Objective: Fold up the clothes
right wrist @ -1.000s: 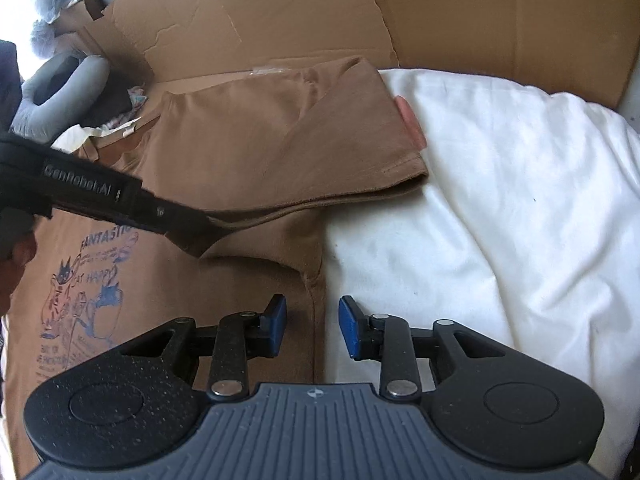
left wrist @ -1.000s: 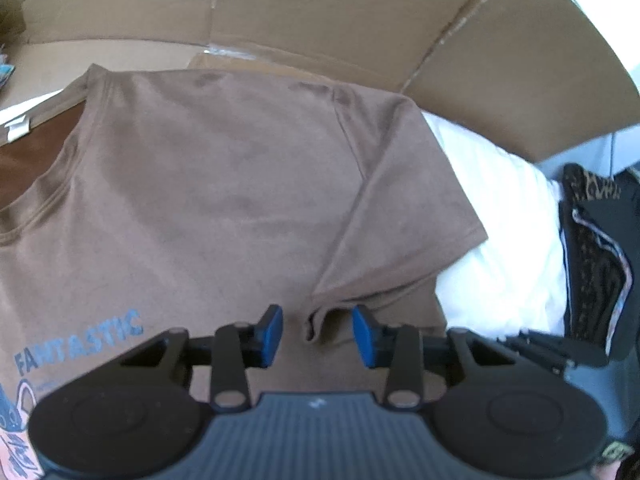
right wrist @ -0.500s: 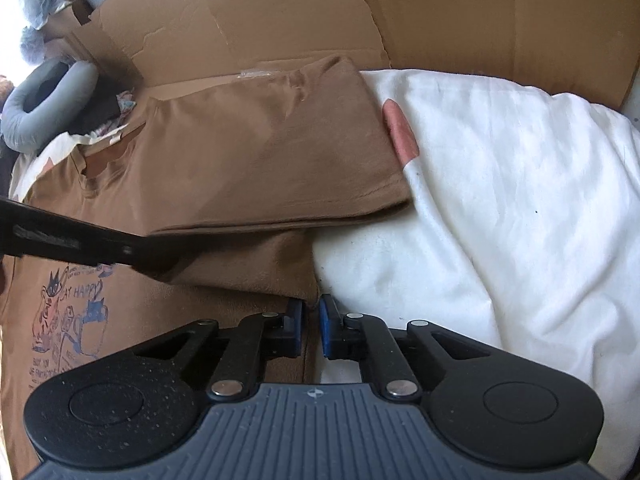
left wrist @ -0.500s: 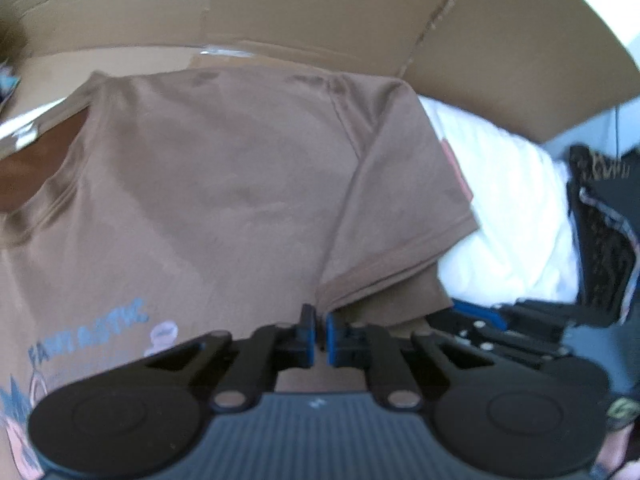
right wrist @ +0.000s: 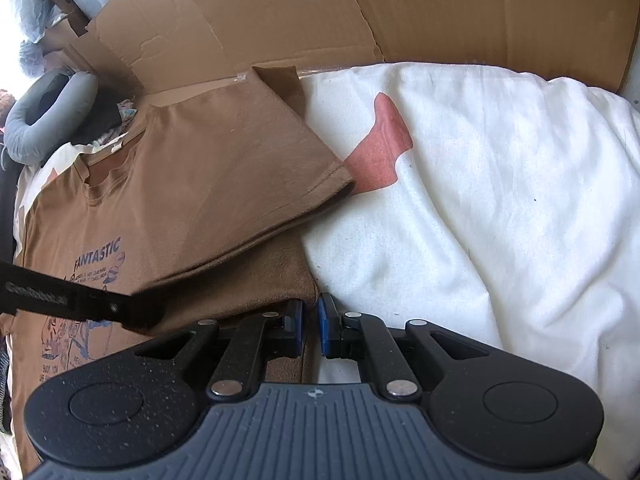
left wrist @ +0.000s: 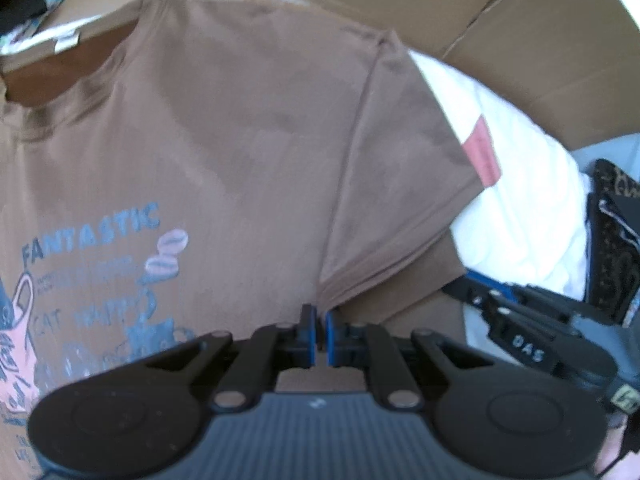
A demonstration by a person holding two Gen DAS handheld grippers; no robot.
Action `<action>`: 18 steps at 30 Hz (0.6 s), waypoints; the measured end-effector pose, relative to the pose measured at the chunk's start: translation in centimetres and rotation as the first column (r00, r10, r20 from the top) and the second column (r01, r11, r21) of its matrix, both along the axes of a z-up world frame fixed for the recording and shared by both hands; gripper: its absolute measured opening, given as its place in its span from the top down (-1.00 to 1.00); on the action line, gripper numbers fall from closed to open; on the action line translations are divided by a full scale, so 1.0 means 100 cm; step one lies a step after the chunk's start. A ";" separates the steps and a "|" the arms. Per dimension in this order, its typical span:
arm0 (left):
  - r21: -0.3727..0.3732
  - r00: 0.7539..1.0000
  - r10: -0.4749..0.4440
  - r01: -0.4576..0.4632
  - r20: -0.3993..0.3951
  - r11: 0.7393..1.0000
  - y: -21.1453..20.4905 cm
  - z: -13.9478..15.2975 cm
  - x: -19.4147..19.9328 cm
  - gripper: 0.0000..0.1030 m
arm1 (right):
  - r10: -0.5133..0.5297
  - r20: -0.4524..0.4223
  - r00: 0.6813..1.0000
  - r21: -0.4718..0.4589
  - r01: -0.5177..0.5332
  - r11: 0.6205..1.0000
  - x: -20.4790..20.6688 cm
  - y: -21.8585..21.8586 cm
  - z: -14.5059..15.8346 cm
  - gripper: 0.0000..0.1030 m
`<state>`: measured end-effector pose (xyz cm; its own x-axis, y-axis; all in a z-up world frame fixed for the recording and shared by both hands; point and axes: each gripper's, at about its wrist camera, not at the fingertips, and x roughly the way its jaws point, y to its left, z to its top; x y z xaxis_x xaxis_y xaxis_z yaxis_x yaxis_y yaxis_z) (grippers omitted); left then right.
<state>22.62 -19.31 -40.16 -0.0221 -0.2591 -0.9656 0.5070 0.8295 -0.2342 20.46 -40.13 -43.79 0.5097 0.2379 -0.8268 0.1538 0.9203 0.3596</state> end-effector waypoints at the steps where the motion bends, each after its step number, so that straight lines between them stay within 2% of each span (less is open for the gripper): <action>1: 0.004 1.000 0.004 -0.004 -0.012 1.000 0.000 0.000 0.001 0.84 | 0.000 0.000 1.000 0.002 0.000 1.000 0.000 0.000 0.000 0.77; 3: 0.028 1.000 -0.013 0.013 -0.016 1.000 0.000 0.004 0.000 0.77 | -0.003 -0.001 1.000 0.014 0.003 1.000 0.000 -0.002 -0.001 0.77; 5: 0.042 0.996 -0.088 0.088 -0.003 0.995 -0.005 0.014 -0.002 0.60 | -0.004 -0.002 1.000 0.025 0.004 1.000 -0.001 -0.004 -0.001 0.77; 7: 0.039 0.983 -0.179 0.177 0.033 0.983 -0.013 0.030 -0.004 0.55 | -0.002 -0.003 1.000 0.033 0.002 0.999 -0.002 -0.006 -0.001 0.77; 10: -0.008 0.972 -0.219 0.221 0.090 0.975 -0.023 0.052 0.004 0.41 | -0.009 -0.013 1.000 0.055 0.010 0.998 -0.008 -0.010 0.000 0.76; 12: -0.027 0.966 -0.231 0.236 0.119 0.971 -0.035 0.059 0.010 0.41 | -0.007 -0.025 1.000 0.061 0.009 0.998 -0.011 -0.013 0.004 0.75; 18: -0.085 0.924 -0.331 0.351 0.190 0.933 -0.080 0.056 0.007 0.34 | -0.062 -0.039 0.997 0.086 0.065 0.994 -0.030 -0.028 0.017 0.75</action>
<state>23.32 -27.30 -34.57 0.0326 -0.3745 -0.9266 0.7947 0.5720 -0.2032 17.45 -42.96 -42.08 0.4961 0.2778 -0.8227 0.2255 0.8737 0.4310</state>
